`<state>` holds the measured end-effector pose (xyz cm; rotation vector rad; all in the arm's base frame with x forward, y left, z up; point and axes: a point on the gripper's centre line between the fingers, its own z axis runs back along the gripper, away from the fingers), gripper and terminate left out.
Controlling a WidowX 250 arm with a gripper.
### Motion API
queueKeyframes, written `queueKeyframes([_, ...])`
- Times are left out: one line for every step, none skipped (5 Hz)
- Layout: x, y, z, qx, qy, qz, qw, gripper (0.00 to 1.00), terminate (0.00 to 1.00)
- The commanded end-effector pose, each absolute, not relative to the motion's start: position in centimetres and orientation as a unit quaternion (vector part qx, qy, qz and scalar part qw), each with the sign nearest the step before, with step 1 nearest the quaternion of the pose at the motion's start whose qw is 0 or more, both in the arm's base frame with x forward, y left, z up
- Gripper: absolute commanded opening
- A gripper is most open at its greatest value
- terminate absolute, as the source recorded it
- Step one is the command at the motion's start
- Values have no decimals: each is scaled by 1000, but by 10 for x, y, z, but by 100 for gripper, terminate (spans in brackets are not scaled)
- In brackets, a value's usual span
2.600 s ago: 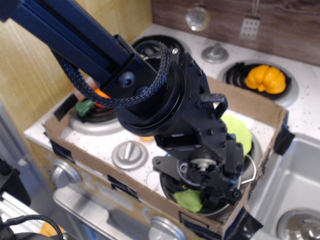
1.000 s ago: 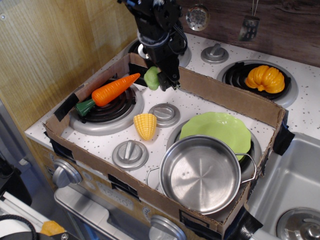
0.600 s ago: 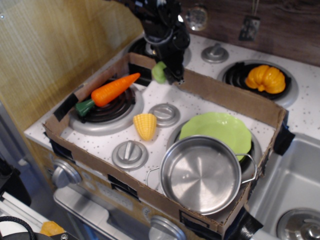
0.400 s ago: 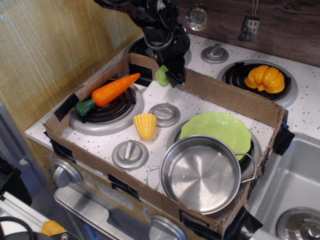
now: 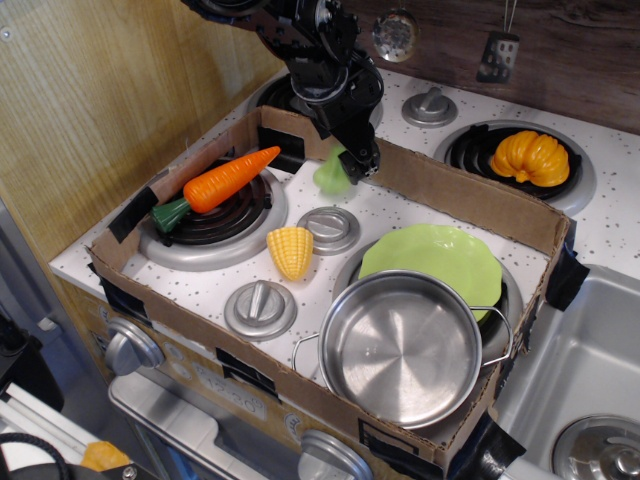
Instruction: Take broccoli out of pan
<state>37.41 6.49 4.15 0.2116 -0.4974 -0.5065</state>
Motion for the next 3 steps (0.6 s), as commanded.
queueKeyframes([378, 47, 89, 137, -234, -256, 928, 100, 0])
queueKeyframes([368, 42, 116, 157, -208, -251, 932, 100, 0])
queueKeyframes([358, 37, 135, 143, -185, -229, 945, 100, 100])
